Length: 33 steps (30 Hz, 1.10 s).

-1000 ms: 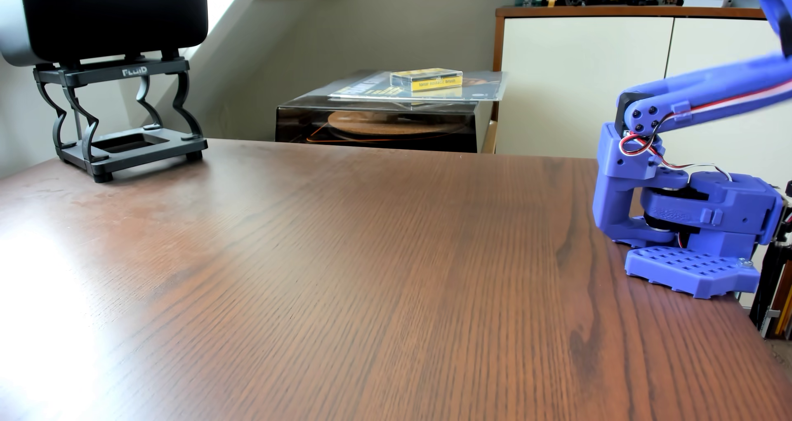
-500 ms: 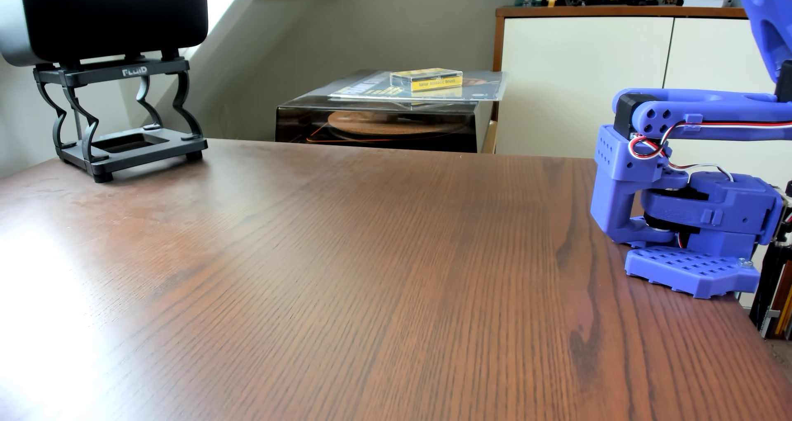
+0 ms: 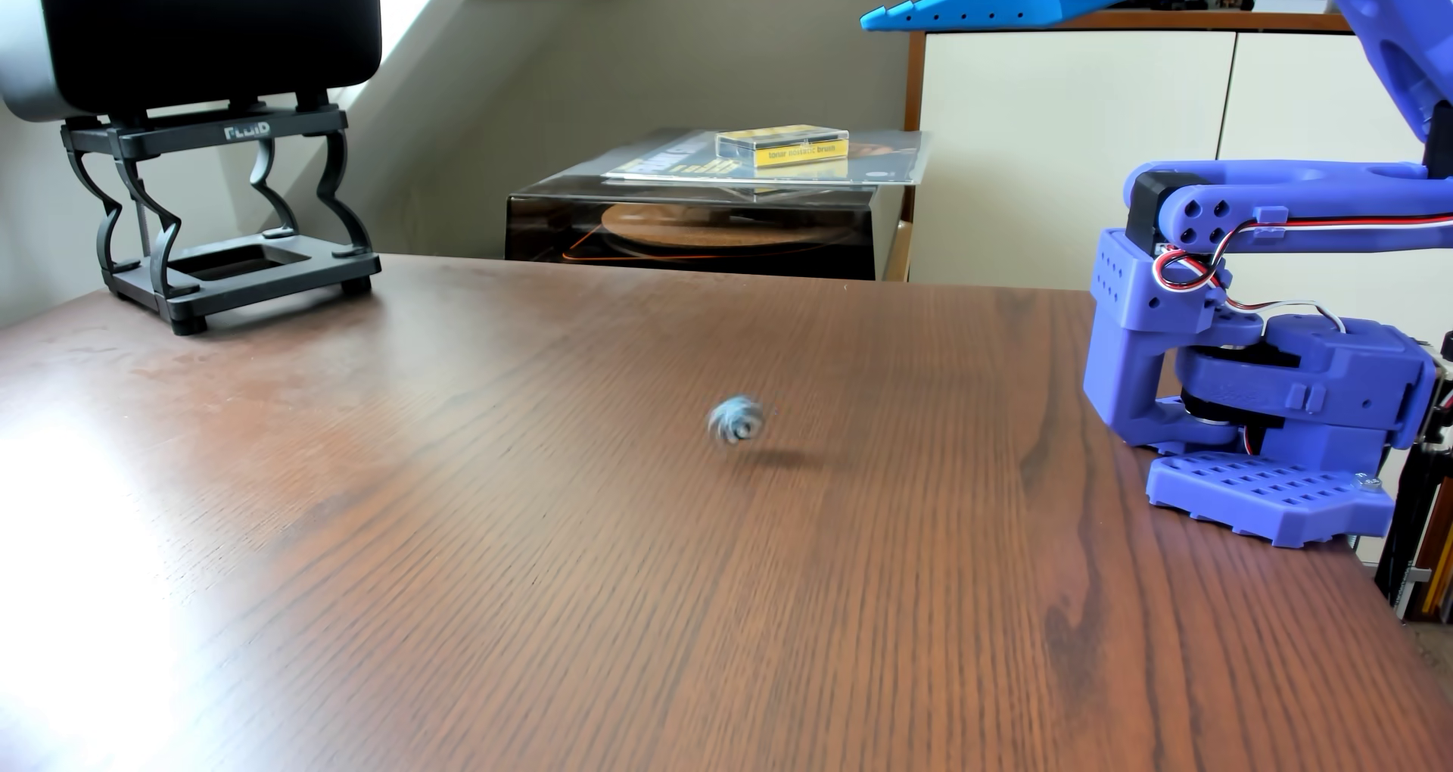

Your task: Grab the blue dice

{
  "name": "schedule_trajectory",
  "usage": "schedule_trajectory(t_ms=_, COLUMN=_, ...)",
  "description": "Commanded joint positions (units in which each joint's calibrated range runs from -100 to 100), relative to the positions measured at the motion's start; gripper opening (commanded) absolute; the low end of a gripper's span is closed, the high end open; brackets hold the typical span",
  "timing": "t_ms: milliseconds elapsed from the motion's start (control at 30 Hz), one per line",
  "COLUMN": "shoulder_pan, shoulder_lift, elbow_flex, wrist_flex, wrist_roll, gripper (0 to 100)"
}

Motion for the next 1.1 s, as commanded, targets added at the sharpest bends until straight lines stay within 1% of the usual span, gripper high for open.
schedule_trajectory(t_ms=0, shoulder_pan=0.5, shoulder_lift=1.2, elbow_flex=-0.3, wrist_flex=-1.6, wrist_roll=0.2, gripper=23)
schedule_trajectory(t_ms=467, shoulder_pan=0.6, shoulder_lift=1.2, elbow_flex=-0.3, wrist_flex=-1.6, wrist_roll=-0.2, gripper=23)
schedule_trajectory(t_ms=567, shoulder_pan=2.2, shoulder_lift=1.2, elbow_flex=-0.3, wrist_flex=-1.6, wrist_roll=-0.2, gripper=23)
schedule_trajectory(t_ms=633, shoulder_pan=2.5, shoulder_lift=1.2, elbow_flex=0.1, wrist_flex=-1.6, wrist_roll=-0.3, gripper=19)
schedule_trajectory(t_ms=767, shoulder_pan=2.0, shoulder_lift=1.2, elbow_flex=3.2, wrist_flex=-1.7, wrist_roll=-4.2, gripper=0)
schedule_trajectory(t_ms=867, shoulder_pan=-0.9, shoulder_lift=1.2, elbow_flex=8.4, wrist_flex=-1.7, wrist_roll=-6.3, gripper=4)
schedule_trajectory(t_ms=967, shoulder_pan=-1.7, shoulder_lift=1.4, elbow_flex=12.1, wrist_flex=-2.7, wrist_roll=-8.5, gripper=3)
schedule_trajectory(t_ms=1067, shoulder_pan=-2.4, shoulder_lift=1.4, elbow_flex=17.8, wrist_flex=-6.7, wrist_roll=-8.8, gripper=4)
